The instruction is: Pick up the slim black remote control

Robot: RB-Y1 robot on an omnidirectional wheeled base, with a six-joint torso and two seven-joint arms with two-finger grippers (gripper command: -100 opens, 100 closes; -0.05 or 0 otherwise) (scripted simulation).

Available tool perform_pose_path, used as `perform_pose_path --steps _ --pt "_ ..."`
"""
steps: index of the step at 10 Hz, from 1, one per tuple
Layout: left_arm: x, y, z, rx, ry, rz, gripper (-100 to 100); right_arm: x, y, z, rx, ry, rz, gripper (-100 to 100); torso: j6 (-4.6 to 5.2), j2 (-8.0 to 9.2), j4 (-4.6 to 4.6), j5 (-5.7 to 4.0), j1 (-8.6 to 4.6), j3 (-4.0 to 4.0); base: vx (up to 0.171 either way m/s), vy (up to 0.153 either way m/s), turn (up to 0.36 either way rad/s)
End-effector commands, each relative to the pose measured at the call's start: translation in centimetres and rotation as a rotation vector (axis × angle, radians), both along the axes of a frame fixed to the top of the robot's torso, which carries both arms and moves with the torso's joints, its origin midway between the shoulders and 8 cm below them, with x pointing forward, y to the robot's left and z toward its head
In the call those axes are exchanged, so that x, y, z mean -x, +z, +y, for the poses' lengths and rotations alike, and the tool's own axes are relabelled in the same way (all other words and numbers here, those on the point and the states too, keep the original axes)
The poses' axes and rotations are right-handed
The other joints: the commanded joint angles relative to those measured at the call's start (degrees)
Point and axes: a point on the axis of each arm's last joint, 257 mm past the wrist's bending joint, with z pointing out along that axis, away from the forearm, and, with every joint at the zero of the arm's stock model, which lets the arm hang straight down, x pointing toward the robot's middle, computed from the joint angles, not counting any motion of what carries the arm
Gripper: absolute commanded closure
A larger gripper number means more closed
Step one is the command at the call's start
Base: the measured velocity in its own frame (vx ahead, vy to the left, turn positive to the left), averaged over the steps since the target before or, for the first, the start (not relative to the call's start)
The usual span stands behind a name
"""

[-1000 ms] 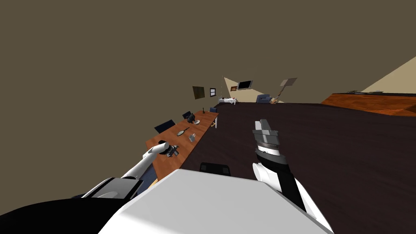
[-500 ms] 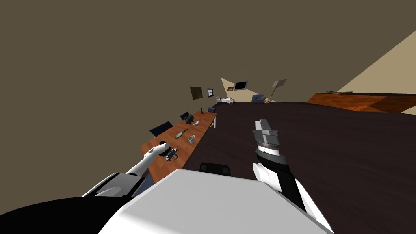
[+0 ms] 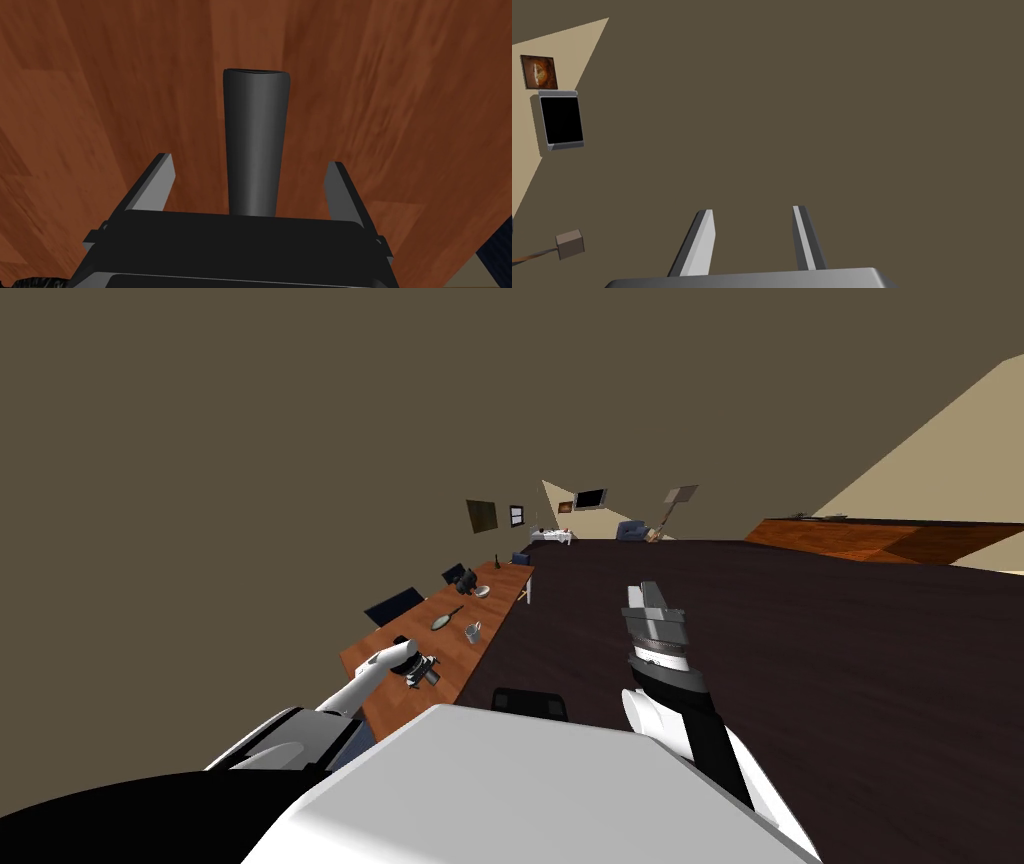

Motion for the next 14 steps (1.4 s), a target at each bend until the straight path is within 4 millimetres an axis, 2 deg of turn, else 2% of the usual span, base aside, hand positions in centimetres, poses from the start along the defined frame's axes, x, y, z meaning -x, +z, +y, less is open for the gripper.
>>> perform_pose_path --steps 1,3,4,5,9,10,11,12,13,14 --pt "0.2 -1.1 -0.8 -0.001 0.005 -0.002 -100 0.0 0.0 0.0 0.0 0.0 0.0 0 0.0 0.0 0.0 0.0 0.0 0.0 -0.002 0.031 -0.044" --pt "0.4 -2.3 -1.6 -0.002 0.01 -0.004 -100 0.0 0.0 0.0 0.0 0.0 0.0 0 0.01 0.03 0.01 0.03 0.14 0.02 -0.007 0.06 -0.04" --pt "0.3 -1.8 -1.1 -0.001 0.009 -0.002 -100 0.0 0.0 0.0 0.0 0.0 0.0 0 0.0 0.04 0.01 0.04 0.19 0.02 -0.002 0.03 -0.01" --pt "0.3 -1.8 -1.1 -0.002 0.009 -0.003 100 0.0 0.0 0.0 0.0 0.0 0.0 0 0.0 0.03 0.01 0.02 0.09 0.02 -0.001 0.006 0.001" --pt "0.4 -1.9 -1.1 -0.002 0.009 -0.001 100 0.0 0.0 0.0 0.0 0.0 0.0 0 0.03 0.0 0.02 0.01 -0.02 0.01 0.0 0.0 0.0" --pt "0.4 -1.9 -1.1 -0.002 0.009 -0.001 0 0.0 0.0 0.0 0.0 0.0 0.0 0 0.03 0.0 0.02 0.02 -0.02 0.01 0.0 0.0 0.0" --pt "0.1 -0.7 -0.5 -0.001 0.003 -0.001 100 0.0 0.0 0.0 0.0 0.0 0.0 0 0.02 0.0 0.02 0.02 -0.02 0.01 0.002 -0.049 0.048" --pt "0.0 0.0 0.0 0.0 0.0 0.0 100 0.0 0.0 0.0 0.0 0.0 0.0 0 0.0 0.01 0.03 -0.04 -0.18 0.02 0.011 -0.09 0.068" --pt "0.0 -0.4 -0.1 -0.003 0.004 -0.003 100 0.0 0.0 0.0 0.0 0.0 0.0 0 0.01 -0.02 0.03 -0.07 -0.35 0.01 0.007 -0.042 0.017" --pt "0.0 -0.3 0.0 -0.002 0.002 -0.001 0 0.0 0.0 0.0 0.0 0.0 0.0 0 0.02 -0.01 0.02 -0.02 -0.23 0.0 0.001 -0.008 -0.002"
